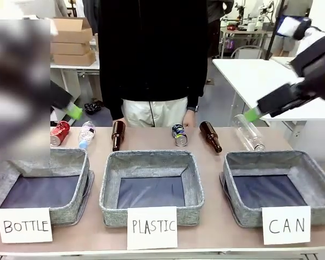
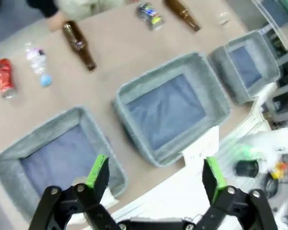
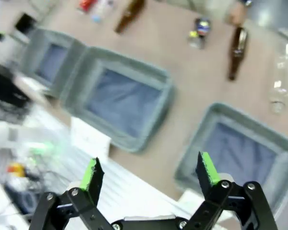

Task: Sort the can waste into the basket.
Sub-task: Pick up the can waste from the table and place it in the right Fabric basket.

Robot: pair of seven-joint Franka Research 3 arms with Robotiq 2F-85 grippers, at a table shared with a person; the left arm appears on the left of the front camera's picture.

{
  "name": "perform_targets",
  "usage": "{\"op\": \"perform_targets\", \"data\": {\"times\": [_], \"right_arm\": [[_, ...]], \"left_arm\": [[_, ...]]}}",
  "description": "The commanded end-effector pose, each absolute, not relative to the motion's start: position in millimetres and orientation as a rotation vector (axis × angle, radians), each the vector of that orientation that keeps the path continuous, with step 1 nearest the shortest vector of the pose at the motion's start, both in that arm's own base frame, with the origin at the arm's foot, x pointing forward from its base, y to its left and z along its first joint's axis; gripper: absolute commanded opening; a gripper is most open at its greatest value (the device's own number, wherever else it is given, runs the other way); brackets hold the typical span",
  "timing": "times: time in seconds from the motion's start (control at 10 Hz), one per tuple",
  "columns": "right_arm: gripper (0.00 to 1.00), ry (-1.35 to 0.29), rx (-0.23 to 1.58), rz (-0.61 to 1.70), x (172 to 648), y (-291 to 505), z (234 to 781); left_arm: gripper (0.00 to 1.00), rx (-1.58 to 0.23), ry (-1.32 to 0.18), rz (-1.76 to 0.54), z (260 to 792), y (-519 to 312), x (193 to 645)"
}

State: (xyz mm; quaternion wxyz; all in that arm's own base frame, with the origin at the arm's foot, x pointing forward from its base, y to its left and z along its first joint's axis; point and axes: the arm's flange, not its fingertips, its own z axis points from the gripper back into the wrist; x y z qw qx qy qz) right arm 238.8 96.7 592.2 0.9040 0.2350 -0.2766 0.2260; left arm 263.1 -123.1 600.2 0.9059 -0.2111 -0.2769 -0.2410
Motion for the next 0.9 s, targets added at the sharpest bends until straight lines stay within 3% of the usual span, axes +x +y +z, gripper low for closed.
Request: {"op": "perform_targets", "data": {"times": [0.0, 0.2, 0.4, 0.5, 0.6, 0.7, 0.8], "right_arm": [[1.00, -0.347, 1.360, 0.001, 236.2, 42.2, 587.7], [1.00, -0.392, 1.549, -0.171, 241.9, 7.1, 574.4], [1.00, -0.456, 1.563, -0.245, 245.2, -8.3, 566.4], [1.00, -0.464, 1.561, -0.248, 248.5, -7.8, 565.2], [1.00, -0.533, 1.439, -0.203, 253.2, 5.2, 564.1], [1.00, -0.442, 1.421, -0.019, 261.6, -33.4, 590.9], [1.00, -0.442, 1.421, -0.019, 261.6, -33.4, 590.9]], "left_arm": [[1.00, -1.254, -0.476, -0.265, 585.8, -57.7, 276.8], [1.00, -1.472, -0.553, 0.017, 558.9, -10.7, 283.4], [1.00, -1.500, -0.553, 0.123, 538.2, 13.9, 292.4], [1.00, -1.485, -0.538, 0.169, 532.6, 12.1, 299.2], [1.00, -1.304, -0.539, 0.233, 529.7, 5.5, 306.7], [1.00, -1.393, -0.540, 0.006, 567.6, 43.9, 317.3], [1.00, -1.393, -0.540, 0.006, 567.6, 43.9, 317.3]]}}
